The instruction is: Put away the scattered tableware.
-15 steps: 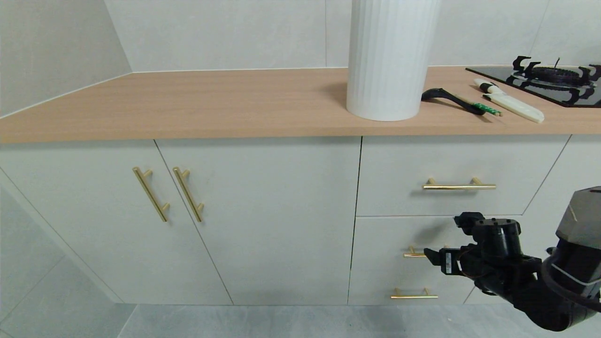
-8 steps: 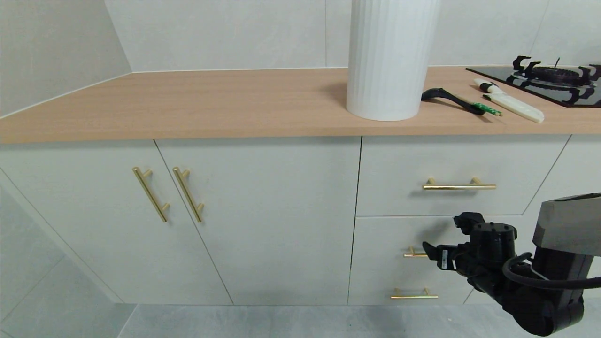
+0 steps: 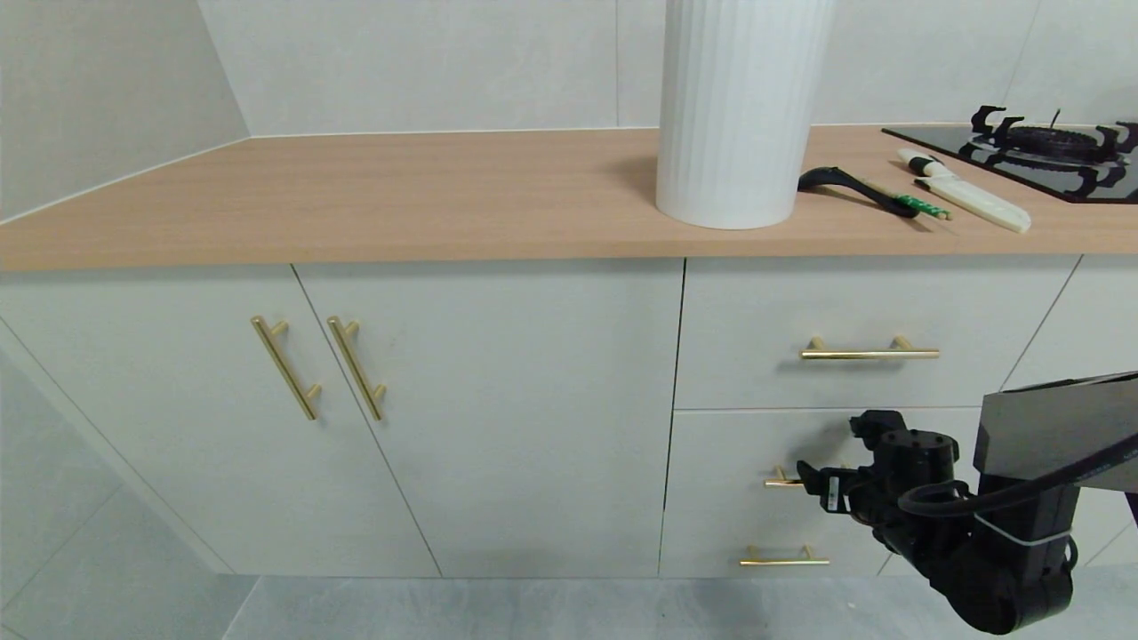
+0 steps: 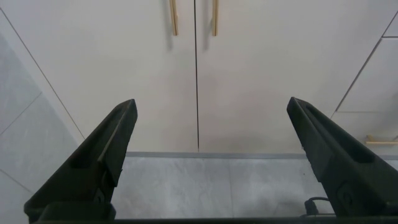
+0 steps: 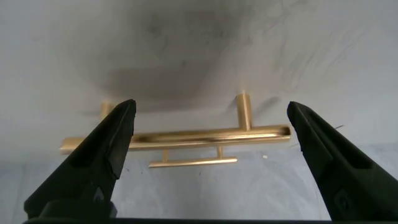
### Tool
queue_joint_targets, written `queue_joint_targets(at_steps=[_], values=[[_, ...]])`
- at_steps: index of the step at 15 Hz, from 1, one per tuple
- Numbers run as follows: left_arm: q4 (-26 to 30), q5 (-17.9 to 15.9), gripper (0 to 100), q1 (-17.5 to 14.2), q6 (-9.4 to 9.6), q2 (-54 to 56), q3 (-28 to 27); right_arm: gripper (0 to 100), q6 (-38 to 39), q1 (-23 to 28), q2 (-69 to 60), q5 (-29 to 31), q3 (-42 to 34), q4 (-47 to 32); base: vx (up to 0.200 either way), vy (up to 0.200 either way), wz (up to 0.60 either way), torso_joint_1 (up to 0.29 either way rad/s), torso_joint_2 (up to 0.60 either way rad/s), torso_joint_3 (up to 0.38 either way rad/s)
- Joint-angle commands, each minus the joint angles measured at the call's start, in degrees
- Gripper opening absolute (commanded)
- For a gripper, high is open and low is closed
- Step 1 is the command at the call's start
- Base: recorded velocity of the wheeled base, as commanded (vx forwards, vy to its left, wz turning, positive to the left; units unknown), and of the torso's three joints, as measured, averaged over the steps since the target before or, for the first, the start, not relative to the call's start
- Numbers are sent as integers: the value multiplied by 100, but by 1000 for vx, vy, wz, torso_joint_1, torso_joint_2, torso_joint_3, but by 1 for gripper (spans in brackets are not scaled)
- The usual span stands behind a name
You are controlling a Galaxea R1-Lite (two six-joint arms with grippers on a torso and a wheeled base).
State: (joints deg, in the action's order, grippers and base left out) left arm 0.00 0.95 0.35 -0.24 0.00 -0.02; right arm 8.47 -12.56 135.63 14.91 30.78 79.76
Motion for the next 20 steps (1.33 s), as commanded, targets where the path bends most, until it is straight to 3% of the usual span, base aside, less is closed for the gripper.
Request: queue_joint_targets(at_steps=[1,18,20], values=[[0,2,100,0,-2,-9,2,100,-3,-1,121,3,51,4,0,0,0,0,0,0],[0,2,100,0,-2,-9,2,100,-337,-1,209,-23,-213,-49,0,0,0,0,0,0],[0,2,100,0,-2,-9,2,100,-408,-1,-186,-50,-459,-418,0,0,0,0,0,0]])
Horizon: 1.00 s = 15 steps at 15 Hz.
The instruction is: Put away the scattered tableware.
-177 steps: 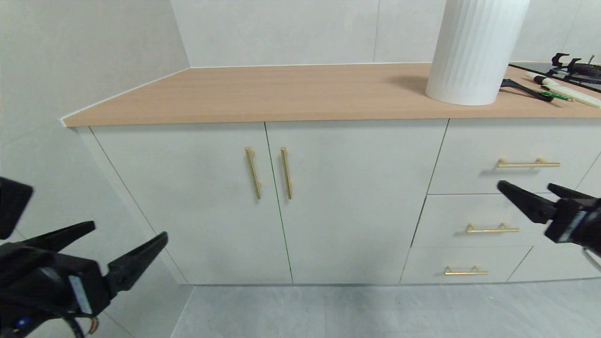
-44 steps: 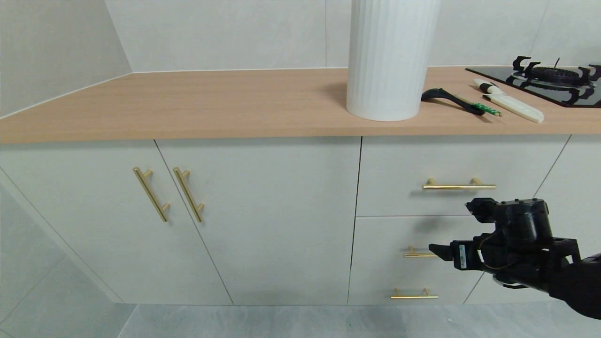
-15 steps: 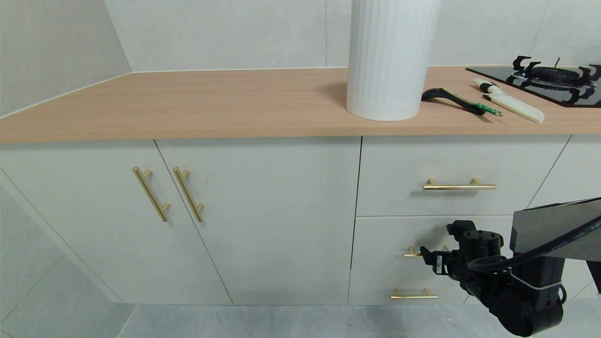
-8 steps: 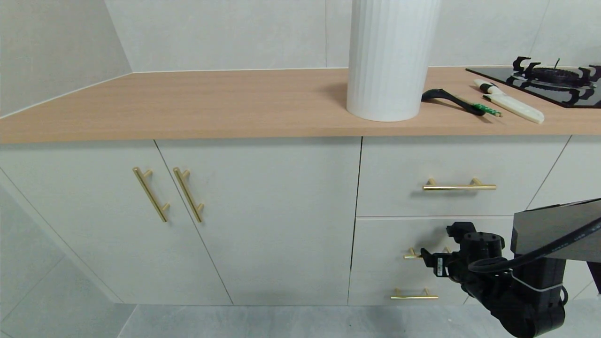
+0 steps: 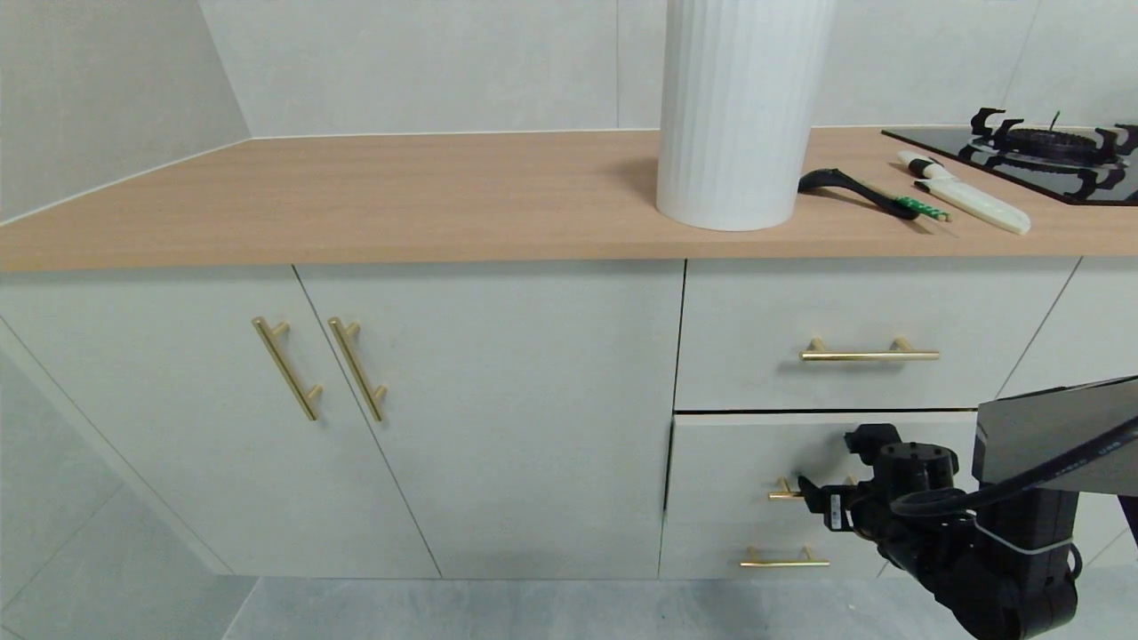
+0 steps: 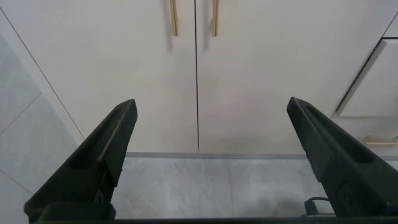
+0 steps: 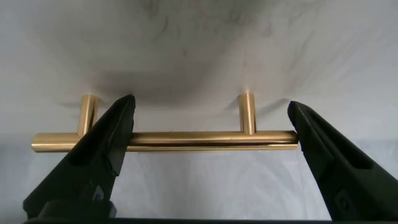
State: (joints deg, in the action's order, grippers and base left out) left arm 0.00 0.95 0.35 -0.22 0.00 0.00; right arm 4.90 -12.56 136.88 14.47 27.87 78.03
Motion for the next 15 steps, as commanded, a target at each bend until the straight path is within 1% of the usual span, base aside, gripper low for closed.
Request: queue_joint_targets(at_steps=[1,2,5,7,8,9,10,11,15], values=[[0,2,100,0,-4,-9,0,100,-51,-1,-636,-14,-238,-631,0,0,0,0,0,0],[0,2,100,0,-4,-9,0,100,-51,-10,-1005,-41,-282,-1044,0,0,0,0,0,0],[0,2,100,0,-4,-9,0,100,-51,-45,-2939,-454,-238,-3470,0,0,0,0,0,0],[0,2,100,0,-4,-9,0,100,-51,-63,-4310,-797,158,-5184,0,0,0,0,0,0],[0,2,100,0,-4,-9,0,100,-51,-72,-4661,-876,298,-5641,0,0,0,0,0,0],[0,2,100,0,-4,-9,0,100,-42,-133,-5338,-1008,579,-6415,0,0,0,0,0,0],[0,2,100,0,-4,-9,0,100,-42,-142,-5637,-1052,667,-6643,0,0,0,0,0,0],[0,2,100,0,-4,-9,0,100,-51,-168,-5786,-1052,685,-6652,0,0,0,0,0,0],[0,2,100,0,-4,-9,0,100,-24,-265,-5479,-1052,650,-6458,0,0,0,0,0,0]])
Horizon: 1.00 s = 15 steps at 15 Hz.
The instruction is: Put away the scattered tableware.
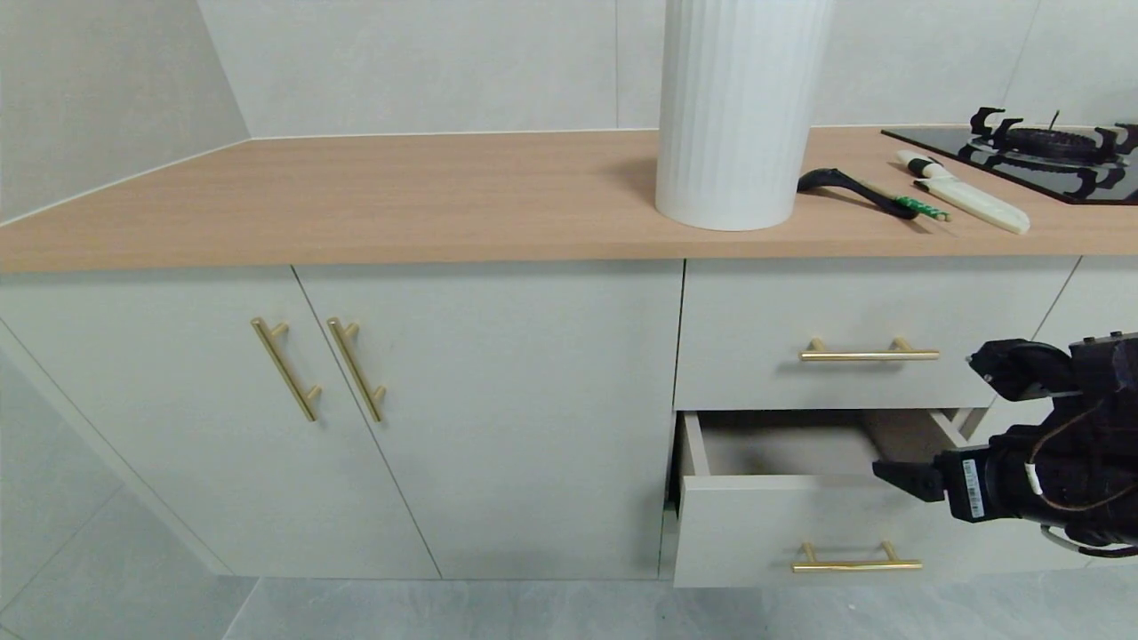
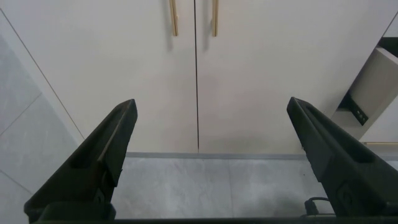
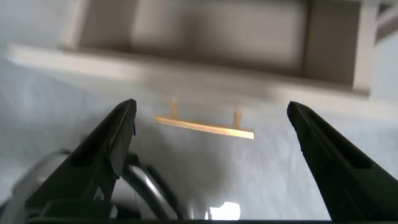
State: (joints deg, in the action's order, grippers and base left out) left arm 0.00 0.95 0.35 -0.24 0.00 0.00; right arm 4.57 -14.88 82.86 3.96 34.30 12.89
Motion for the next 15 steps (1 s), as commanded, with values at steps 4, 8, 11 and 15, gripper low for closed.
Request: queue_joint_targets(at_steps=[4,8,11,15], values=[[0,2,100,0,-2,-9,0,100,44,-120,784,43,-214,935,0,0,0,0,0,0],[0,2,100,0,-2,-9,0,100,228,-120,1523,114,-477,2280,0,0,0,0,0,0],[0,2,100,0,-2,-9,0,100,228,-120,1848,298,-556,2710,0,0,0,0,0,0],[0,2,100,0,-2,-9,0,100,290,-120,2261,325,-574,3194,0,0,0,0,0,0]])
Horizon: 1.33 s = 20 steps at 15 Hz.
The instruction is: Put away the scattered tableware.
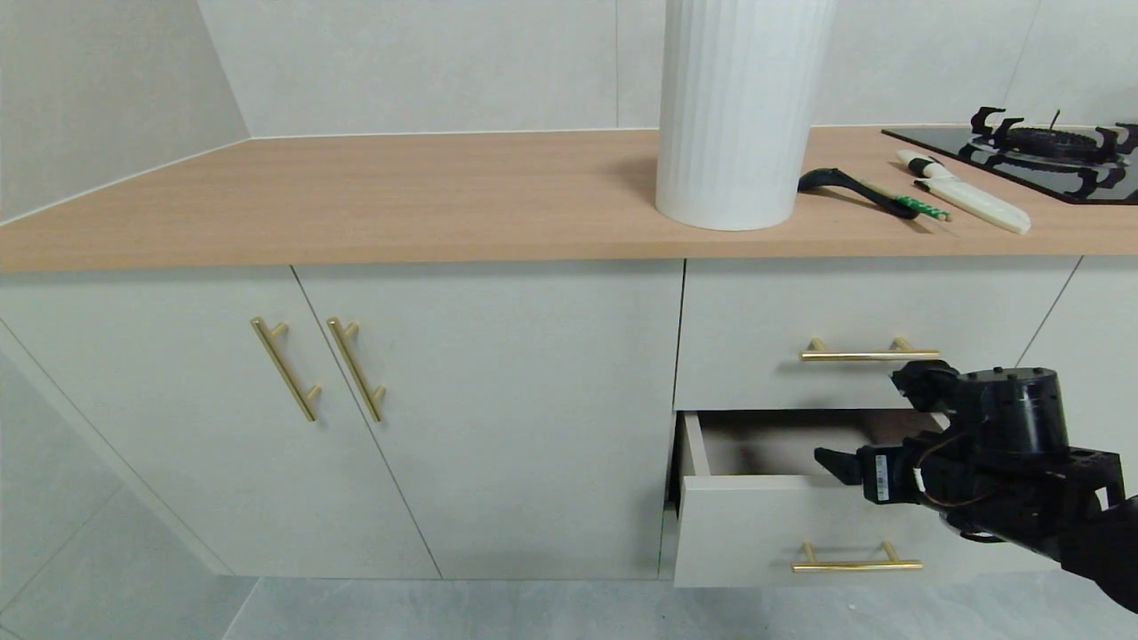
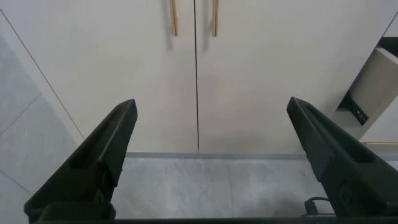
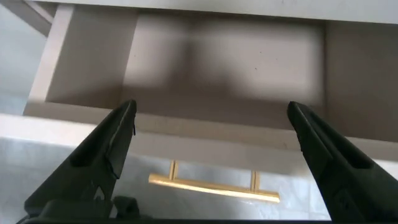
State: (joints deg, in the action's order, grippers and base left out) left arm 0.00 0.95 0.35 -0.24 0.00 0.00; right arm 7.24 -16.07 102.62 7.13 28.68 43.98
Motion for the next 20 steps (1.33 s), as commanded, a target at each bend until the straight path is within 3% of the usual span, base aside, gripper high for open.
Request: queue_joint_targets(at_steps=[1,5,14,16,20], values=[[0,2,100,0,-2,-9,0,100,84,-2,408,113,-3,295,0,0,0,0,0,0],[0,2,100,0,-2,-9,0,100,120,-2,821,438,-38,998,0,0,0,0,0,0],[0,2,100,0,-2,-9,0,100,58,-54,724,385,-328,945,0,0,0,0,0,0],[0,2,100,0,-2,-9,0,100,58,-125,575,385,-355,778,0,0,0,0,0,0],[0,2,100,0,-2,-9,0,100,58,-239,-119,254,-258,-391,0,0,0,0,0,0]])
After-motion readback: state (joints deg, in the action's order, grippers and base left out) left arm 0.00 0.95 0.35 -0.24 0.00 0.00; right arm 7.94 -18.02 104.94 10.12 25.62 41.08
